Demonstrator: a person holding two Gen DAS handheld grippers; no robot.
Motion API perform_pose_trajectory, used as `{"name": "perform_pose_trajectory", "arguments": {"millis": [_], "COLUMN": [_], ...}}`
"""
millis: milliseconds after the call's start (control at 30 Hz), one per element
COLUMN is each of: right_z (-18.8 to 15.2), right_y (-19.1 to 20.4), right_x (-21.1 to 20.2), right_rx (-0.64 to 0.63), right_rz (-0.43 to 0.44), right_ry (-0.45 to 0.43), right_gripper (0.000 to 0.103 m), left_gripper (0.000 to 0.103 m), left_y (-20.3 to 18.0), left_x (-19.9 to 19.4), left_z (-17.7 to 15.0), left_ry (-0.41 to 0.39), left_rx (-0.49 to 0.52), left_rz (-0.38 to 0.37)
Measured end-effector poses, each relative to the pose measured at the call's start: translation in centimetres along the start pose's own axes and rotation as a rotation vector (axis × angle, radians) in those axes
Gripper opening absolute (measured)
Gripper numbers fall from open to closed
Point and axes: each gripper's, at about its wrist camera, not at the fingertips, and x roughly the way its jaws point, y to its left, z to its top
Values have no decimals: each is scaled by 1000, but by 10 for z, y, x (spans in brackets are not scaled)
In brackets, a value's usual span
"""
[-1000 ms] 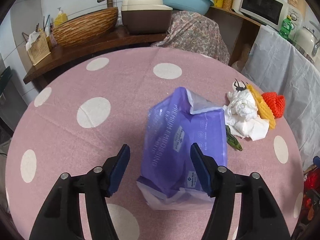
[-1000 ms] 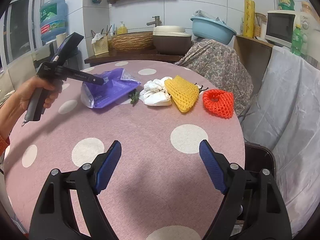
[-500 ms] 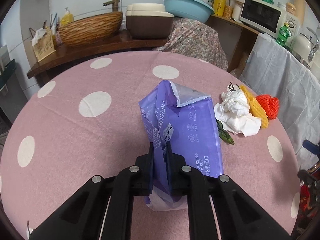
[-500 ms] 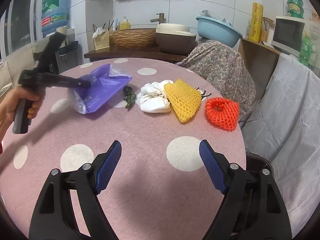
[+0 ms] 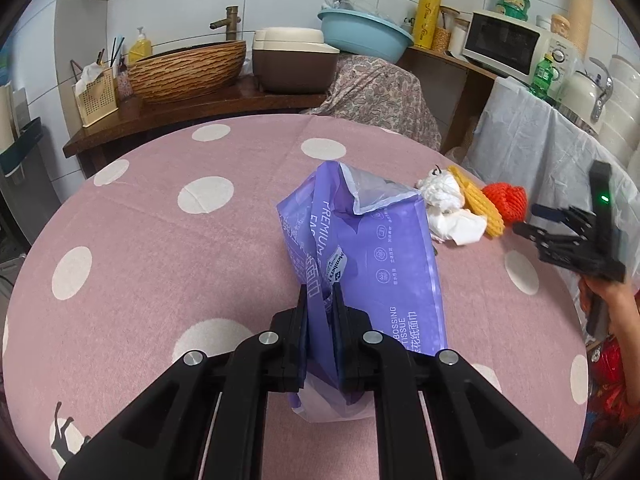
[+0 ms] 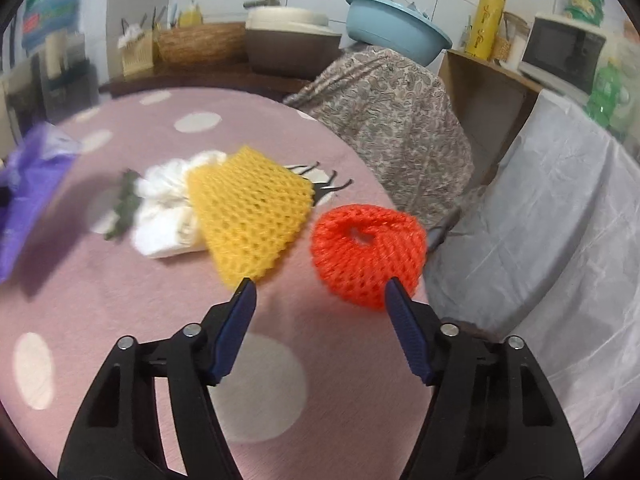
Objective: Collect trash
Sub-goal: 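Lift the purple bag with the left tool while the right tool grasps the red mesh net, then carry the purple bag and red mesh net over the black bin and release both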
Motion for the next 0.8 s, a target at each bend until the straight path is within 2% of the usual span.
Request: {"name": "perform_pose_trajectory", "arguments": {"millis": [167, 233, 267, 333, 433, 600, 800], "right_z": [7, 8, 8, 7, 4, -2, -14], "right_y": [-3, -7, -9, -14, -22, -32, -38], "right_x": [29, 38, 38, 40, 39, 29, 5], "right_rx": [-25, -22, -13, 14, 63, 117, 151], "right_rz": [-57, -61, -58, -56, -30, 10, 44], "right_ry": [69, 89, 89, 94, 83, 60, 17], "right_gripper": [62, 48, 45, 32, 25, 18, 15], "left_gripper": [11, 11, 11, 11, 11, 11, 11], "left_y": [-3, -3, -4, -4, -7, -13, -24], "left_x": [-5, -6, -6, -7, -9, -12, -16], "left_z": [-8, -9, -10, -11, -14, -16, -20], "left_ry": [0, -3, -5, -5, -4, -11, -15], "left_rx": [7, 13, 15, 15, 18, 20, 34], "left_rz": [-9, -1, 2, -5, -10, -23, -34]}}
